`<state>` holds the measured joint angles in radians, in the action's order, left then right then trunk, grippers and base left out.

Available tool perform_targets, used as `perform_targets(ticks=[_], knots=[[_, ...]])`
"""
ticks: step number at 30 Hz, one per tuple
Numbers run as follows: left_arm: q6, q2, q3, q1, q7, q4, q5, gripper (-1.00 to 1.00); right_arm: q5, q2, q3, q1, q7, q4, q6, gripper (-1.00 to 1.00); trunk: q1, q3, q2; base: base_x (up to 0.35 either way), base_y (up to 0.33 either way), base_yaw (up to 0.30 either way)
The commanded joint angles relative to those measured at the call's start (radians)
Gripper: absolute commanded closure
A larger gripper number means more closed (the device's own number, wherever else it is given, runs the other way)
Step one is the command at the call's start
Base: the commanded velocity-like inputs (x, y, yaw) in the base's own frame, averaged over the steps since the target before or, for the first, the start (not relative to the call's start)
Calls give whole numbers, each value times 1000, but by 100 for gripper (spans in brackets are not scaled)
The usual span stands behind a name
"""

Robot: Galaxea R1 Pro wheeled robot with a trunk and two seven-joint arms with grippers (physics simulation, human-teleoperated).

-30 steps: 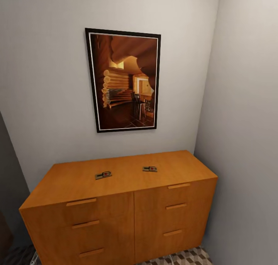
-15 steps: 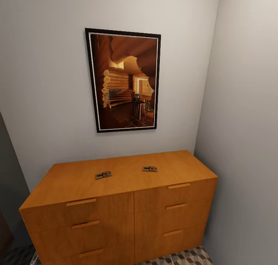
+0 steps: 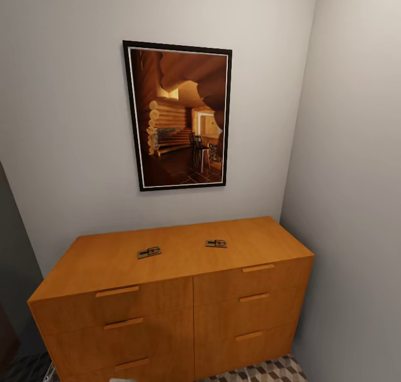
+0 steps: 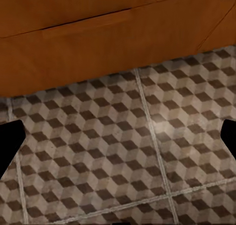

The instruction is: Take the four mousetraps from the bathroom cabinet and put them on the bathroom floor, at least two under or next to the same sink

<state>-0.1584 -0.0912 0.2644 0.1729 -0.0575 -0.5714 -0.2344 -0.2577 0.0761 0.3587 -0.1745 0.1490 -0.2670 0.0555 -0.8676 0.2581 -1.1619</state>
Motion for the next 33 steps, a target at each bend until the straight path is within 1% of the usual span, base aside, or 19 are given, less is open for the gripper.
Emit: perform_targets(ticks=[1,2,3,5,11,12,15,18,21,22,23,25,29,31,32,33], knots=[[-18,-9,8,0,-6,-25,-11,-100,-9,8,8,0,6,-24,17,-100,0,1,-1,0,0,0],[-31,-14,7,0,-6,-46,-11,-100,-10,15,7,0,7,-45,27,-100,0,1,-1,0,0,0],[-56,-24,7,0,-6,-88,-11,-100,-10,26,6,0,7,-86,46,-100,0,1,-1,0,0,0],[-80,-31,7,0,-6,-128,-11,-100,-10,34,5,0,8,-126,64,-100,0,1,-1,0,0,0],[-150,-45,7,0,-6,-248,-10,-100,-11,47,2,0,15,-240,127,-100,0,1,-1,0,0,0],[-169,-50,7,0,-6,-292,-11,-100,-11,50,-4,0,21,-281,146,-100,0,1,-1,0,0,0],[-200,-59,7,0,-5,-368,-10,-100,-11,61,-23,0,32,-349,176,-100,0,1,-1,0,0,0],[-237,-70,7,0,-5,-454,-10,-100,-11,79,-55,0,40,-423,217,-100,0,1,-1,0,0,0],[-289,-81,6,0,-4,-550,-10,-100,-9,94,-94,0,45,-501,280,-100,0,1,-1,0,0,0],[-309,-83,6,0,-4,-583,-11,-100,-9,97,-107,0,45,-528,304,-100,0,1,-1,0,0,0],[-353,-87,5,0,-5,-648,-11,-100,-9,102,-135,0,47,-586,352,-100,0,1,-1,0,0,0],[-395,-90,5,0,-5,-705,-11,-100,-8,106,-162,0,47,-644,395,-100,0,1,-1,0,0,0],[-459,-90,4,0,-6,-790,-11,-100,-6,112,-216,0,48,-757,463,-100,0,1,-1,0,0,0],[-478,-90,3,1,-6,-817,-11,-100,-6,113,-237,0,49,-805,489,-100,0,1,-1,0,0,0],[-491,-89,3,1,-7,-835,-11,-100,-5,115,-253,0,49,-844,515,-100,0,1,-1,0,0,0],[-495,-89,3,1,-7,-842,-11,-100,-5,115,-258,0,49,-861,528,-100,0,1,-1,0,0,0]])
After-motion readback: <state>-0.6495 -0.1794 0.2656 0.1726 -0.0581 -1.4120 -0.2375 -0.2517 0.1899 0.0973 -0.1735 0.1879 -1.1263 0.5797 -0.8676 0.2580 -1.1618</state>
